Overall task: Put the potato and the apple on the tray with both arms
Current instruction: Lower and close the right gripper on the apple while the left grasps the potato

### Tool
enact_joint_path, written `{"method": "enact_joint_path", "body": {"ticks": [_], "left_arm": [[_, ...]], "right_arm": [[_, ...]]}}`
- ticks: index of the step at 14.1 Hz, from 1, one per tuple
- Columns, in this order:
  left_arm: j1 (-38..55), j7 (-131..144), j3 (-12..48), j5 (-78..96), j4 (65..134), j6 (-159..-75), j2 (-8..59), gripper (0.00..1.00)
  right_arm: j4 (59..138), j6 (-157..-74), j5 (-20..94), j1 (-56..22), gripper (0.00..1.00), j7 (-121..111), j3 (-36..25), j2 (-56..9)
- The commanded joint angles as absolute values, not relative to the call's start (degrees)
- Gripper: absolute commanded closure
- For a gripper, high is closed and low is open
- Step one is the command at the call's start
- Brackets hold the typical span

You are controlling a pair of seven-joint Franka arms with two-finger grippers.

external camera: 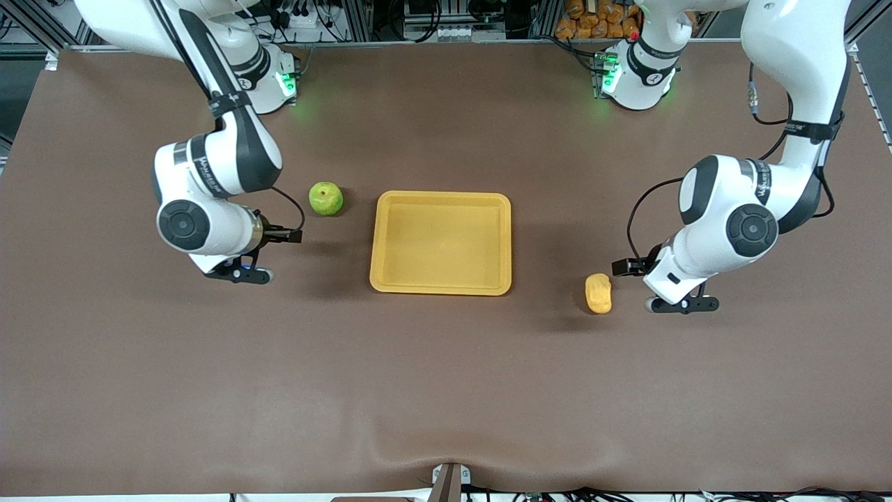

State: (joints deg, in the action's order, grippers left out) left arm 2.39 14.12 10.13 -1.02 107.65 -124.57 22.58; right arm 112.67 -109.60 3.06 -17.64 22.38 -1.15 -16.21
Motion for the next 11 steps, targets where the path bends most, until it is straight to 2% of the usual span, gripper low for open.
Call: {"method": "enact_joint_path", "body": {"ticks": [1,6,9,11], "left_arm": [[3.43,17.22,9.93,-0.88,107.84,-127.35,24.69,0.00],[5.54,18.54,9.84,-0.88,107.84,-131.82,27.94,0.00],[5.80,18.63,9.76,-0.88,107.84,-134.38,29.79,0.00],[5.98,19.16,9.76,-0.88,107.84,-134.82,30.76,0.00]], "right_arm": [[120.93,-113.55,3.60,-19.77,0.00,24.87,-1.32,-10.03],[124.27,-115.13,3.69,-24.78,0.00,29.97,-1.41,-8.00],[131.89,-122.84,3.69,-26.98,0.00,30.06,-1.32,-4.67],[133.94,-124.01,3.69,-27.16,0.00,30.15,-1.32,-4.04]]}}
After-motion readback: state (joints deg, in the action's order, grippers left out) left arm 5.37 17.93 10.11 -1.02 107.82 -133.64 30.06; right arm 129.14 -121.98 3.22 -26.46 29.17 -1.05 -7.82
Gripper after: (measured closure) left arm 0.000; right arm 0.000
